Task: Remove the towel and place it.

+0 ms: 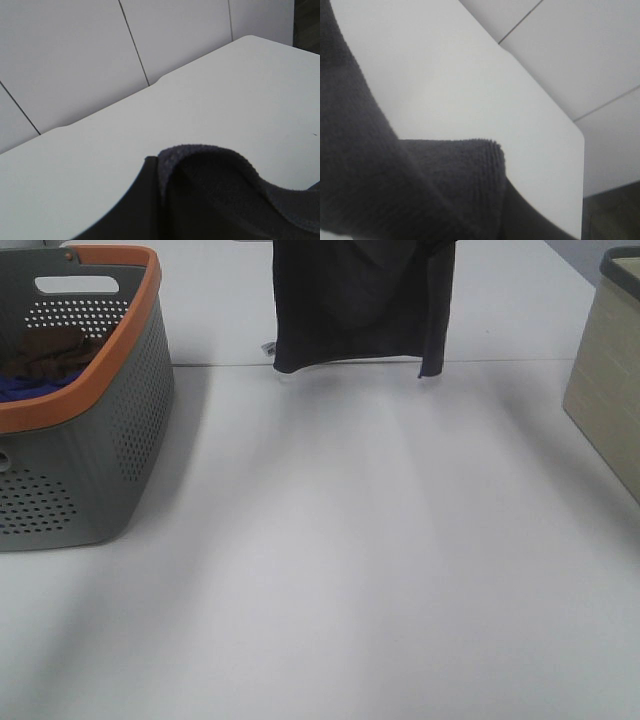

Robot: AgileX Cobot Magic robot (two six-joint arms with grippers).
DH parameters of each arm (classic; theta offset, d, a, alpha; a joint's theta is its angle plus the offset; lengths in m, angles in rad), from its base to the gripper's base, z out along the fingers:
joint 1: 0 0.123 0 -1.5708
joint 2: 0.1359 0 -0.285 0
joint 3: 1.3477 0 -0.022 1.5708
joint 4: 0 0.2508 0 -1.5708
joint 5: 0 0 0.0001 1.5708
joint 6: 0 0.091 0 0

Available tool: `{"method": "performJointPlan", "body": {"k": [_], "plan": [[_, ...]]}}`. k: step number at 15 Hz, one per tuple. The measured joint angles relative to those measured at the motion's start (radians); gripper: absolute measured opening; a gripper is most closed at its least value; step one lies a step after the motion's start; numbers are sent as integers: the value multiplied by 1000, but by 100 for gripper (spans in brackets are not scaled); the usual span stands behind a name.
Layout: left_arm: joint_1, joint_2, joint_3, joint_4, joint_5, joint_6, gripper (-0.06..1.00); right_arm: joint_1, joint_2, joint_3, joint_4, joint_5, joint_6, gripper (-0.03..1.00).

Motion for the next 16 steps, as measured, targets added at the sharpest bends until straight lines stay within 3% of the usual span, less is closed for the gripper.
{"method": "performJointPlan", "body": {"k": [3,5,7,10,12,13,14,16], "plan": [[28,74,0,10,-96,6,0,-47,129,-76,-23,-214,-47,0],[27,82,0,10,-84,9,0,-74,164,-79,-23,-222,-47,0],[18,83,0,10,-4,11,0,-94,192,-80,7,-193,-35,0],[-7,83,0,-20,209,11,0,-81,205,-82,202,-1,-7,0],[-13,83,0,-69,317,12,0,-66,206,-82,382,201,-48,0],[-14,83,0,-104,382,12,0,-65,206,-82,426,258,-69,0],[-14,83,0,-176,490,20,0,-63,207,-82,652,471,-206,0],[-14,83,0,-227,598,47,0,-63,207,-82,772,666,-283,0]]}}
